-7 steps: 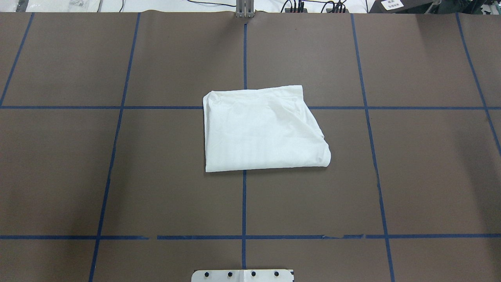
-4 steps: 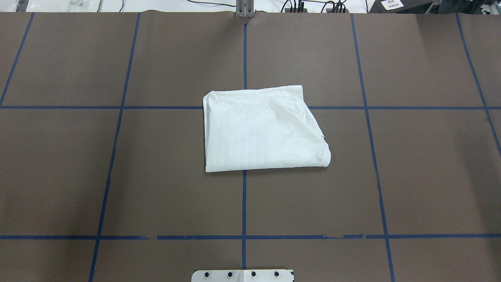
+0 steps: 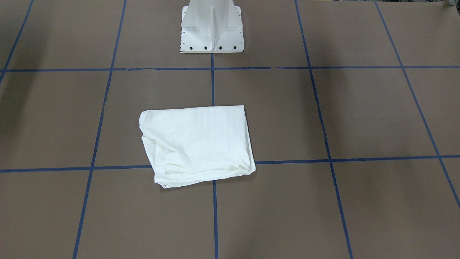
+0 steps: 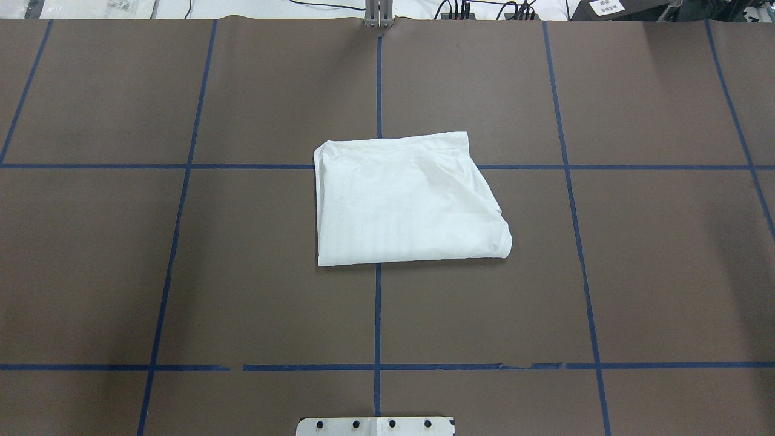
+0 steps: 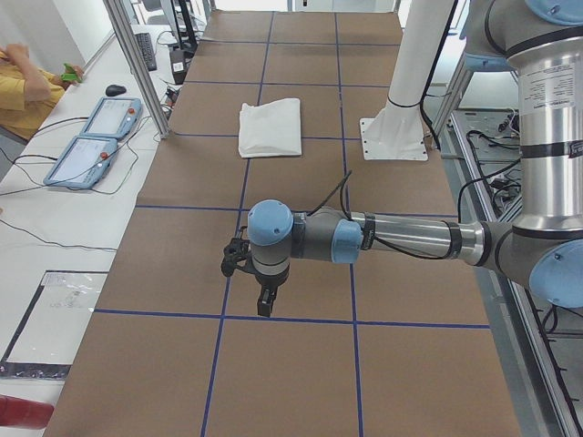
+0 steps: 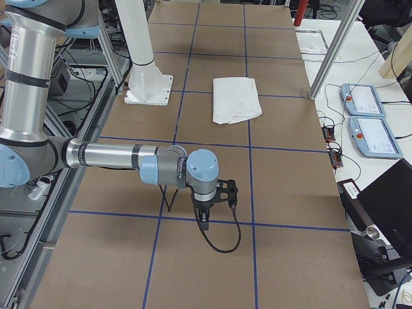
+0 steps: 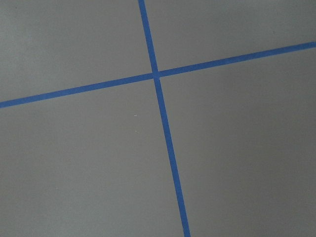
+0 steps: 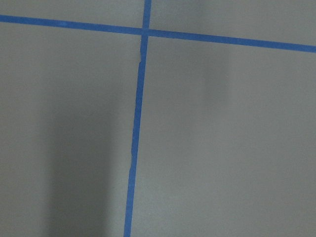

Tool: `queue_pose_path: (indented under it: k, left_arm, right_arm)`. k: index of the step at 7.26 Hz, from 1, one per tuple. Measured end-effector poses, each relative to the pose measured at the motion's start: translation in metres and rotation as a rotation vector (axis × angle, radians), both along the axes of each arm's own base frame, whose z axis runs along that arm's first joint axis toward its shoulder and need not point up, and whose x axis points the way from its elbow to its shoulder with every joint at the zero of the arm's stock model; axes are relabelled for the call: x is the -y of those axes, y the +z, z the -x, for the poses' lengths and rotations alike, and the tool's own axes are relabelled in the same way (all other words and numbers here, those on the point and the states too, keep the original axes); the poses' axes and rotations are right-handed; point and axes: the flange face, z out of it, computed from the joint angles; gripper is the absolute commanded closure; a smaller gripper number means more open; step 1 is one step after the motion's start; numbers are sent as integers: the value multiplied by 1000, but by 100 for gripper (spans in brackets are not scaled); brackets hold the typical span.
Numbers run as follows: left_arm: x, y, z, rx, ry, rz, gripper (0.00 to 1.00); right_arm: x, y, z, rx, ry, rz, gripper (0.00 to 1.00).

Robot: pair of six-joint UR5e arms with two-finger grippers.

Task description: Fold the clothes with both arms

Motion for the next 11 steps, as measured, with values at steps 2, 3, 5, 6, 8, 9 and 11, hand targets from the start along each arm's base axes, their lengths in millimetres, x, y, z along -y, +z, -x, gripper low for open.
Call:
queue_pose_path:
  k: [2,3,5,6,8,9,11]
  left_arm:
    - [3,-4,-1,4,4,-17,0]
    - [4,-5,-1,14,2,-20,0]
    - [4,-4,1,34,-1,-21,0]
    - [4,-4,1,36,-2,-21,0]
    - [4,-4,1,37,-2,-21,0]
    - [5,-5,1,37,-2,-22,0]
    - [5,-5,1,37,-2,-23,0]
  right_arm:
    - [1,0,0,0,1,0,0]
    - [1,0,0,0,1,0,0]
    - [1,0,0,1,2,1,0]
    - [1,0,0,1,2,1,0]
    - [1,0,0,1,2,1,0]
    - [1,0,0,2,3,2,0]
    - [1,0,0,2,3,3,0]
